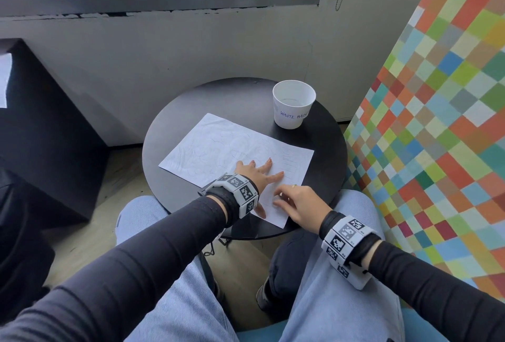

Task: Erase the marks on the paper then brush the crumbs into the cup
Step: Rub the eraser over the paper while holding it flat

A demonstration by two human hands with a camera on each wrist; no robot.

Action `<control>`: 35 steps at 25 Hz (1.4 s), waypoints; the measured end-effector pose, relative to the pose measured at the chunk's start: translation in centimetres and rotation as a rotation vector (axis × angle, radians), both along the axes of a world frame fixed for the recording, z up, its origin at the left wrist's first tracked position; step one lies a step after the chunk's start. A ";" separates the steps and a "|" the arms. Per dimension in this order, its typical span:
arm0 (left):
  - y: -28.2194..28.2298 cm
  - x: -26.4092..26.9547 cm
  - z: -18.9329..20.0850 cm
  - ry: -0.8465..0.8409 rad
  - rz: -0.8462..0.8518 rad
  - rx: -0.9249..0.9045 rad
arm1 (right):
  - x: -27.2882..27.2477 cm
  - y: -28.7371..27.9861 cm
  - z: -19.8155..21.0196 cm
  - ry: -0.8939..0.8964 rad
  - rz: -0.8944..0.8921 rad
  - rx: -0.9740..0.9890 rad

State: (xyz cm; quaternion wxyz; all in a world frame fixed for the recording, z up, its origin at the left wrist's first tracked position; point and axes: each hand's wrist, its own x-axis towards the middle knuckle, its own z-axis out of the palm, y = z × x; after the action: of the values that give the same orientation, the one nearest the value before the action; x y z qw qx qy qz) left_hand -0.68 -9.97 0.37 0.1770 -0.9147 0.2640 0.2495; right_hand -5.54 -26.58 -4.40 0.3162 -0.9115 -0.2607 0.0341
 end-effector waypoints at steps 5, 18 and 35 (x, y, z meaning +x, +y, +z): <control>0.0 0.1 -0.1 0.007 0.004 -0.003 | 0.3 -0.3 0.0 -0.012 -0.009 0.030; -0.3 0.2 -0.2 0.018 0.012 0.008 | 0.2 -0.1 -0.1 0.025 -0.002 0.058; -0.4 0.0 0.1 0.027 0.026 0.013 | 0.6 -0.3 -0.1 0.018 -0.110 0.038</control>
State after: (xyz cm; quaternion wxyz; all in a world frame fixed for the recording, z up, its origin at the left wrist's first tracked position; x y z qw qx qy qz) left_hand -0.69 -10.41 0.50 0.1759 -0.9135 0.2528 0.2659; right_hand -4.95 -26.88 -4.47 0.3372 -0.9179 -0.2081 0.0199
